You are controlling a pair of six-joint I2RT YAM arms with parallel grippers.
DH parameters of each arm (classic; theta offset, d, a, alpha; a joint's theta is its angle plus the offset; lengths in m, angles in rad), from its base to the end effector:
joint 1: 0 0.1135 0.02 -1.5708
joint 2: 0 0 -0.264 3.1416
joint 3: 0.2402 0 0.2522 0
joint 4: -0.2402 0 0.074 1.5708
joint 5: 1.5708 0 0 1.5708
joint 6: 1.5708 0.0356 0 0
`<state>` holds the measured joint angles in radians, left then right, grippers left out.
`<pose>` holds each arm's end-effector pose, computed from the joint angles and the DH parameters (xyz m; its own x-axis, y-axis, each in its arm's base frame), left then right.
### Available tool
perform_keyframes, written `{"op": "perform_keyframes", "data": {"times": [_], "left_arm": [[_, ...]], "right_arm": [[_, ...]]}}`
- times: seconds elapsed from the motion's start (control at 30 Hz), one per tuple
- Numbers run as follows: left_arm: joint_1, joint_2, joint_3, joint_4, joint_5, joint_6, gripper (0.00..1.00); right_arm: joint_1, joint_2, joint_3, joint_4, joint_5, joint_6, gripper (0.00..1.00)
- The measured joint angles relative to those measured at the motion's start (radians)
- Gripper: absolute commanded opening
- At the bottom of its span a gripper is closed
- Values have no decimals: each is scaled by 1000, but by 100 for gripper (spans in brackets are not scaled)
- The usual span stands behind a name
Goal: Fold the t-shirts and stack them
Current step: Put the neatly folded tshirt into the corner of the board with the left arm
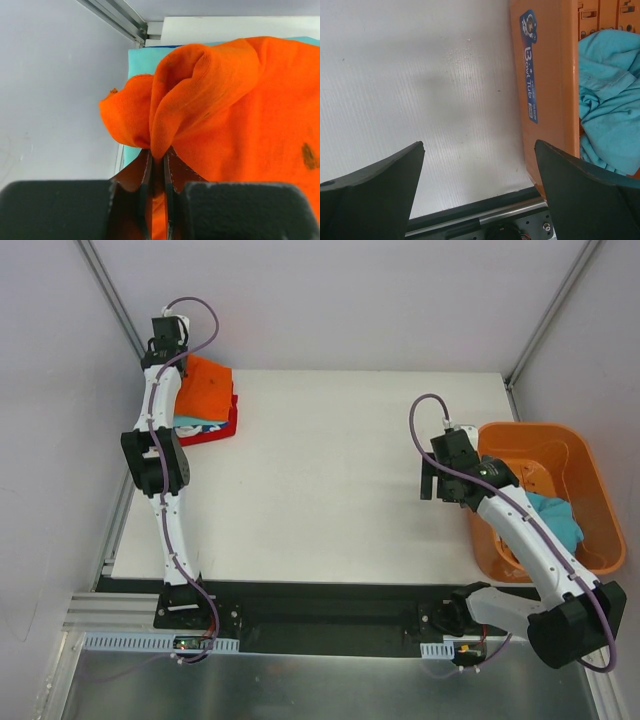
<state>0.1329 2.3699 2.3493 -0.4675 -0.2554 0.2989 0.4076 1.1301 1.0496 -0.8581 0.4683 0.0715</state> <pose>0.5451 0.0819 0.3017 -0.5471 0.2143 -0.8092 -0.1970 0.9066 0.3733 0.2073 0.0720 0.3071 -0.7465 -0.2529 -0.6154 -0.0557 0.9454 -0.3210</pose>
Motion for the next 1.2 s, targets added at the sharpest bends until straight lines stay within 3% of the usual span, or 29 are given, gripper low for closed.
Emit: {"op": "perform_keyframes", "data": {"times": [0.13, 0.17, 0.23, 0.27, 0.3, 0.5, 0.63, 0.83, 1.1, 1.2], "left_arm": [[11, 8, 1, 25, -20, 2, 33], [13, 11, 1, 31, -24, 2, 49], [20, 15, 1, 45, -40, 2, 62], [24, 16, 1, 49, -46, 9, 87], [26, 16, 1, 51, -52, 8, 99], [32, 9, -29, 84, -98, -17, 99], [28, -81, -206, 87, -77, -95, 99], [-32, -306, -437, 69, -79, -212, 100], [-255, -681, -664, 94, -122, -359, 99], [-318, -853, -817, 107, -74, -468, 99]], "right_arm": [[3, 19, 12, -7, 1, 4, 97], [4, 22, 14, -8, 2, 6, 97], [5, 26, 18, -13, 4, 7, 97], [7, 28, 21, -15, 4, 8, 97], [8, 31, 25, -19, 4, 10, 97], [31, 48, 47, -32, 24, 23, 97], [40, 31, 46, -34, 16, 30, 97], [43, -87, 21, -9, -37, 32, 97], [47, -253, 0, -30, -55, 13, 97], [47, -316, -15, -32, -50, 13, 97]]}}
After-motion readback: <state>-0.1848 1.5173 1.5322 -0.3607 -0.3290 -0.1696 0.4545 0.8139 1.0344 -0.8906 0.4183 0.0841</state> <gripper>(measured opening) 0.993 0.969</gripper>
